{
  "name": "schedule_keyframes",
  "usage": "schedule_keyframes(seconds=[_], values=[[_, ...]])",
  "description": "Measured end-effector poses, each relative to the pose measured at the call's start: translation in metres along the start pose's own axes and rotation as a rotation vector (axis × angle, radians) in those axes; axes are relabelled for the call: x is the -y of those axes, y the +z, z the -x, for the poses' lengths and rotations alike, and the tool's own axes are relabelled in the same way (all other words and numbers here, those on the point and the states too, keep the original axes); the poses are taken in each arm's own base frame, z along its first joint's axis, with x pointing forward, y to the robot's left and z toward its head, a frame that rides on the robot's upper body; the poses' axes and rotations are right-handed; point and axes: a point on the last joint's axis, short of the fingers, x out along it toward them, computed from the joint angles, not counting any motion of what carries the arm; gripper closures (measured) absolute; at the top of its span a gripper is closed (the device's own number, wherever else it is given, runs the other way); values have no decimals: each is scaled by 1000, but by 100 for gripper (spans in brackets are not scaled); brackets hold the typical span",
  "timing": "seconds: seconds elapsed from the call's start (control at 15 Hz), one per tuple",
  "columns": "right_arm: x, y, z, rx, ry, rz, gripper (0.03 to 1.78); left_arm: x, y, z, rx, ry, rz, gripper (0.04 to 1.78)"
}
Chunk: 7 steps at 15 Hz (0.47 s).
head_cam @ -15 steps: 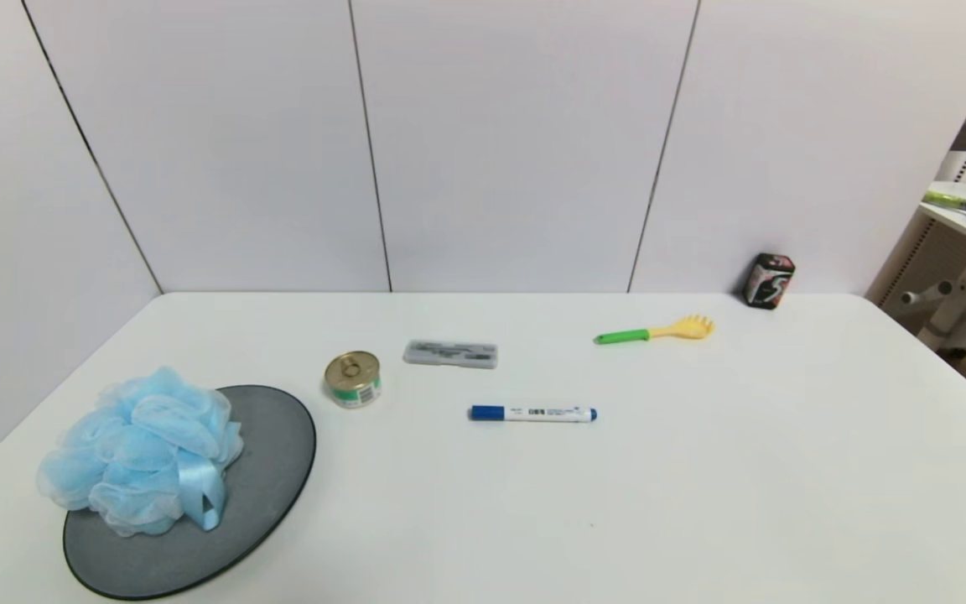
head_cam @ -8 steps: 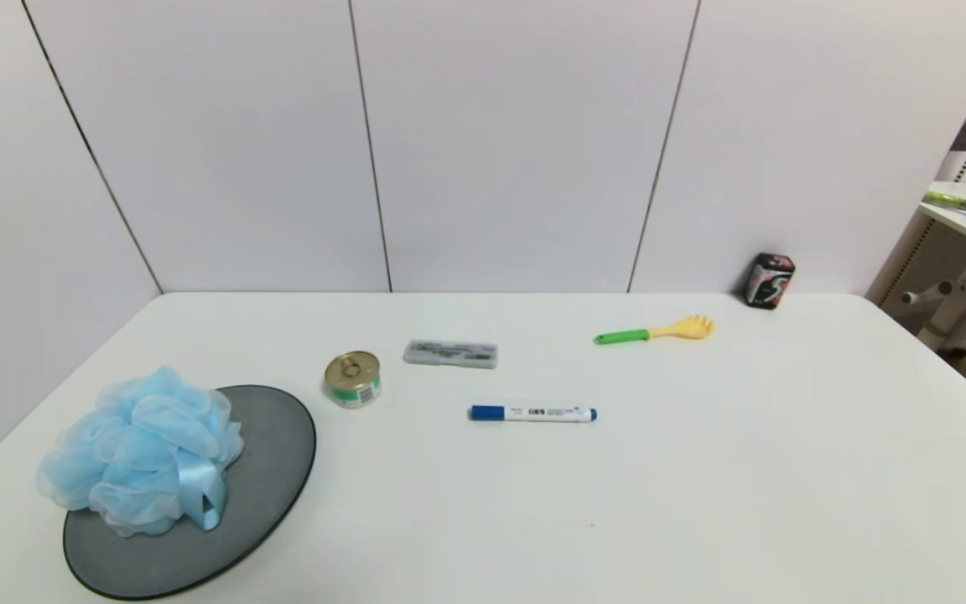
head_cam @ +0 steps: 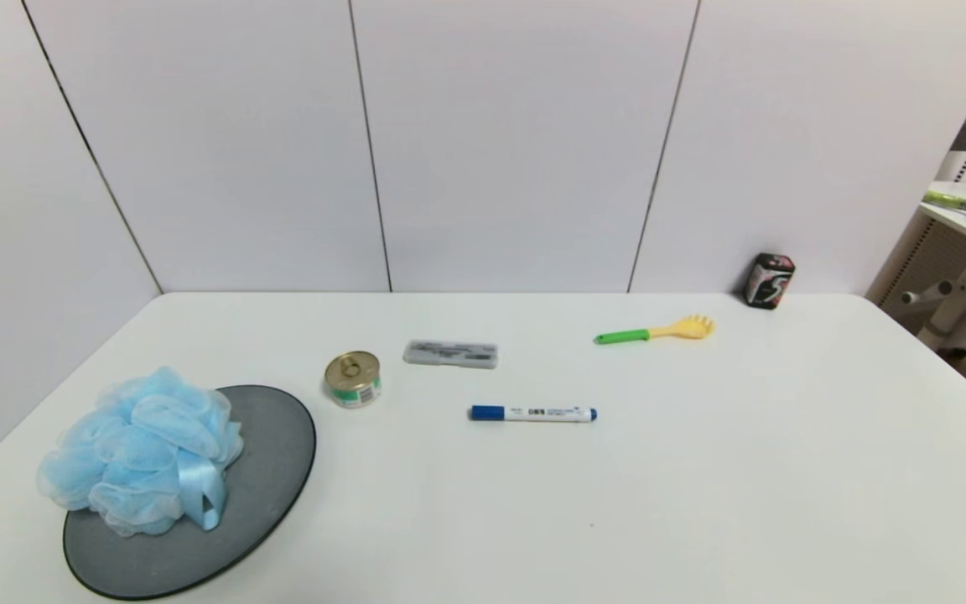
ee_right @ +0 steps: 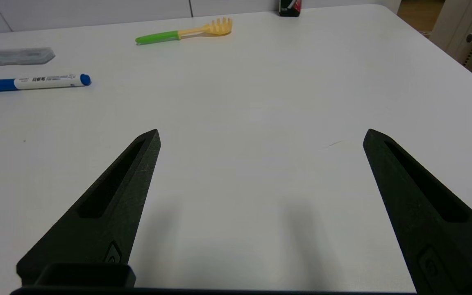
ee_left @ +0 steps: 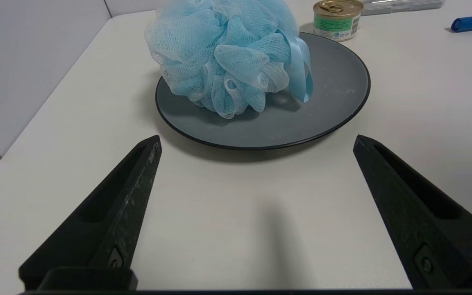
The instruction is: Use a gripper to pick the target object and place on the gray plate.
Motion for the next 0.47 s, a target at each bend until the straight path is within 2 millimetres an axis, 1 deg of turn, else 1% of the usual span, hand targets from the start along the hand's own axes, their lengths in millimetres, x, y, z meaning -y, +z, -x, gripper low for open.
schedule_keyframes(seconds=[0.47], values=[[0, 0, 0, 1, -14, -7, 10, 0, 0, 0, 0, 0, 0, 13]])
